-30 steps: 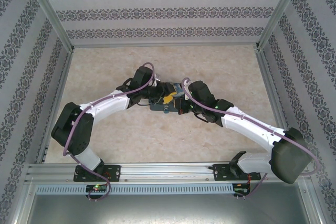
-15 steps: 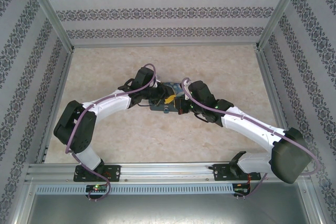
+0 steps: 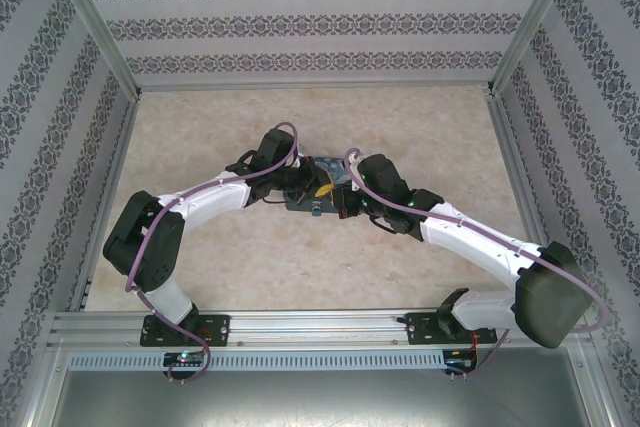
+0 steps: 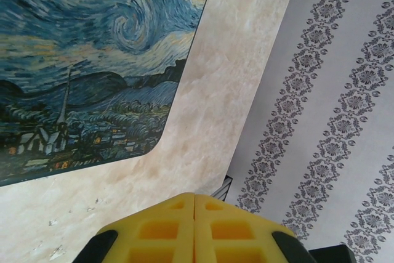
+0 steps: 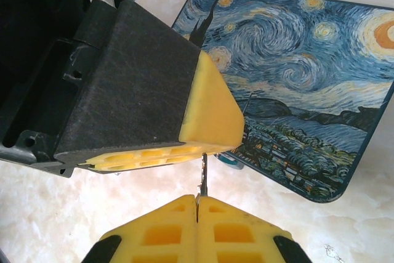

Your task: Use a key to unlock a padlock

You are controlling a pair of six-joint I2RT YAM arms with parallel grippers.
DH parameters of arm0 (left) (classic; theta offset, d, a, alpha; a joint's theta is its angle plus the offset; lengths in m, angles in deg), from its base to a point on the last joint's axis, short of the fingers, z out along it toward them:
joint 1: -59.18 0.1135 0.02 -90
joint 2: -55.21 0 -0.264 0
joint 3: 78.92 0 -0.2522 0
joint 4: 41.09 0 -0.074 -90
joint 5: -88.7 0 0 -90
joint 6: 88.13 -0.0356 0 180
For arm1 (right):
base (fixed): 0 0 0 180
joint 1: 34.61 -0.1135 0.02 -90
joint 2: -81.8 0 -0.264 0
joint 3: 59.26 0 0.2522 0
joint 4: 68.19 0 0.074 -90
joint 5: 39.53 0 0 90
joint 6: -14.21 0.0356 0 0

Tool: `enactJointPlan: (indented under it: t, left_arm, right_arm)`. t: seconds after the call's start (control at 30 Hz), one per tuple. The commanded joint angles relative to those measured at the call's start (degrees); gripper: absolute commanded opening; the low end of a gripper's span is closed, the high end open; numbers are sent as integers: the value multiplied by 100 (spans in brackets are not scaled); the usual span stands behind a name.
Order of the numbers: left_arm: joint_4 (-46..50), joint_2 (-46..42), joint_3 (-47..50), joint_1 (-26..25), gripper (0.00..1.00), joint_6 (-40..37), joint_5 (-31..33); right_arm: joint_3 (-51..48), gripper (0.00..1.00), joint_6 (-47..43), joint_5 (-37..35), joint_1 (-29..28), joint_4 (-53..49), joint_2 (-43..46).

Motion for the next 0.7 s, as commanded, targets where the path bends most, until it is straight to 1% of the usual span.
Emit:
enactJointPlan:
  t: [0.0,0.03,0.17,0.23,0.33,0.47,0.5,0.57,0.63,0.67]
  left_arm:
    - [257,35,-177,-93,7,-199,-21]
    - [263,28,-185,-92,7,-212,-21]
    - [296,28,-186,-107,14,-230,-12]
    - [298,32,-185,-110,16,-223,-12]
    - [297,38,-187,-119,16,-226,-12]
    - [298,28,-185,-131,12,-238,5]
    - [293,31,-188,-135,10,-240,5]
    - [289,35,-190,-136,0,-261,14]
    - [299,20,-177,-135,0,-296,60]
    - [295,7,-177,-137,0,-342,103]
  right_arm:
    - [-9,0,-73,-122,-54,94,-64]
    - [-5,0,-69,-125,-59,98,-62]
    - [-2,0,-70,-126,-59,102,-90]
    - [4,0,-70,-125,-58,103,-98]
    - [-11,0,-59,-131,-55,112,-105]
    - [-7,0,-47,-131,-56,114,-108]
    - [-4,0,-47,-131,-58,114,-108]
    - [8,0,-53,-129,-55,110,-108]
    - [34,0,-34,-159,-41,58,-87]
    - [61,3,-7,-177,-13,-11,-61]
